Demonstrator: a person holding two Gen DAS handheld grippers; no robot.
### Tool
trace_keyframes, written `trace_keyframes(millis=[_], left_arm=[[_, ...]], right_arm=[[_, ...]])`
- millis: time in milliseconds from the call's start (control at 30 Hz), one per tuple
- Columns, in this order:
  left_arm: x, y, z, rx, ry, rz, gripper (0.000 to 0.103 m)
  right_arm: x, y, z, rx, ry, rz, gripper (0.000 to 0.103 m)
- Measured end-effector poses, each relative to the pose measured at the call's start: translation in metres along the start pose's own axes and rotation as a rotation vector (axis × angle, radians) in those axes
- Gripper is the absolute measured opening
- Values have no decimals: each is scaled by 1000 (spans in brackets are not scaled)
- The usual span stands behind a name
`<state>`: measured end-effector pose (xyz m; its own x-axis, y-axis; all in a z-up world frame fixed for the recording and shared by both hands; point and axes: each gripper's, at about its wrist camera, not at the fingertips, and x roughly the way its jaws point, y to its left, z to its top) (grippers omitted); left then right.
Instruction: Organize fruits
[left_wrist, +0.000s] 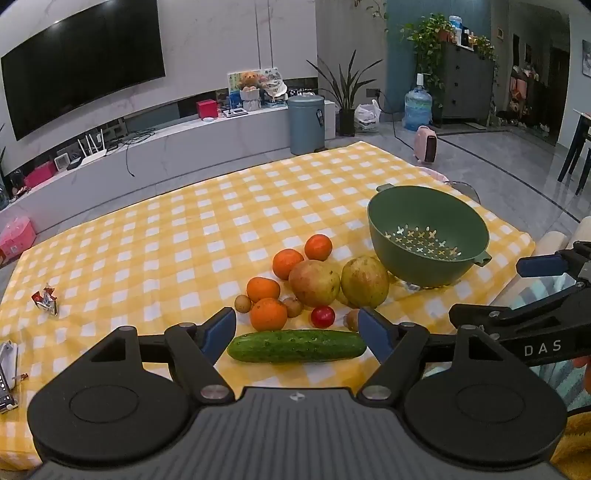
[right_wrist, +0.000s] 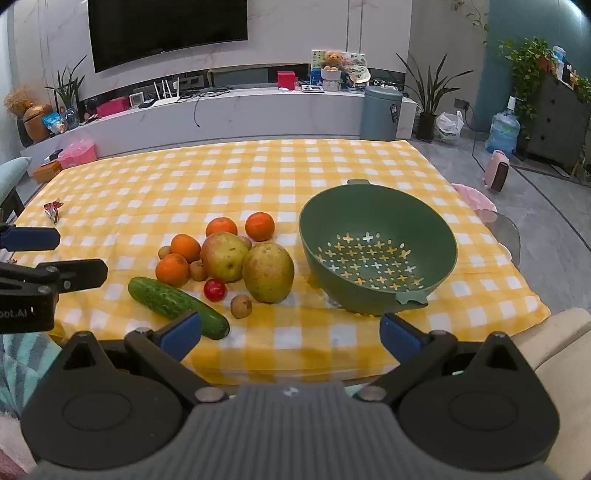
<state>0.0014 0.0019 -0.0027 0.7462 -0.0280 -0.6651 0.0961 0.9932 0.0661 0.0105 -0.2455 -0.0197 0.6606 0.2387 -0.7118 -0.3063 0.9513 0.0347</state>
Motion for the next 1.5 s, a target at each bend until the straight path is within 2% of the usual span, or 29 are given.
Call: trace_keyframes(millis=[1500], left_arm=[[11, 0, -8, -23, 74, -21, 88]], right_arm=[[5, -1, -7, 11, 42, 5, 99]])
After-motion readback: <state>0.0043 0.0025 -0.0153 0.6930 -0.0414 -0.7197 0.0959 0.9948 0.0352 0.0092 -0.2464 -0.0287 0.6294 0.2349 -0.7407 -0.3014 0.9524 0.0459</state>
